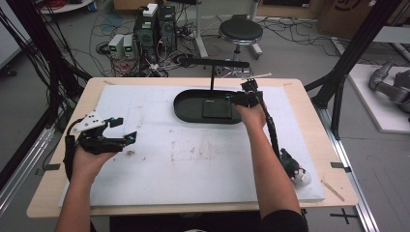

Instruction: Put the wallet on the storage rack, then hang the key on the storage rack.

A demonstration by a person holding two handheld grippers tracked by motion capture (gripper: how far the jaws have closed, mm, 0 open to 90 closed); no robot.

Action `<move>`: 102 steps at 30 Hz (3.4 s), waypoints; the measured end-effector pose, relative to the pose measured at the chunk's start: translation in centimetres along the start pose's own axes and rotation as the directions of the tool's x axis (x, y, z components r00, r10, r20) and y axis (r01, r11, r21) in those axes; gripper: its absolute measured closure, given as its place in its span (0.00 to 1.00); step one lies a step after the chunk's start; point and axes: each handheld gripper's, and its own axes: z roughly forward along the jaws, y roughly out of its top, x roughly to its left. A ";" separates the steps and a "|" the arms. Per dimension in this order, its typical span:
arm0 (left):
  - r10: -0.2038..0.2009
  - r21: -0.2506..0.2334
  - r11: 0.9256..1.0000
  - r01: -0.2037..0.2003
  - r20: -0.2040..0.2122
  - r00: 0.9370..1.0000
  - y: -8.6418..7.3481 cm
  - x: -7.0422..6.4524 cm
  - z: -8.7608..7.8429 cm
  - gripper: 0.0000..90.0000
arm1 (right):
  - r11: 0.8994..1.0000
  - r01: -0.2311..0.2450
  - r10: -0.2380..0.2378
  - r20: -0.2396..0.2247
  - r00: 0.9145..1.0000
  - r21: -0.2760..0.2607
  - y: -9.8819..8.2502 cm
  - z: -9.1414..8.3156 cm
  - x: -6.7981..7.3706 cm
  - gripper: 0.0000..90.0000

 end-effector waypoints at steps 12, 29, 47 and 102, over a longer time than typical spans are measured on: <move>0.014 -0.005 1.000 -0.014 0.014 1.000 0.4 -0.6 0.1 0.24 | 0.989 0.134 -0.134 -0.002 0.991 0.055 0.1 -5.5 2.5 0.30; 0.005 0.010 1.000 -0.006 0.032 0.999 0.4 -0.2 1.4 0.23 | 0.989 0.137 -0.135 0.048 0.990 -0.051 -6.4 -12.7 1.6 0.25; 0.021 0.044 0.999 -0.024 0.056 0.998 0.3 -0.9 2.7 0.21 | 0.986 0.151 -0.146 0.063 0.987 -0.077 -10.0 -13.3 0.3 0.22; 0.031 0.064 0.997 -0.035 0.072 0.997 0.4 -1.5 3.3 0.21 | 0.898 0.285 -0.276 -0.074 0.958 0.336 -18.8 -15.6 -3.5 0.43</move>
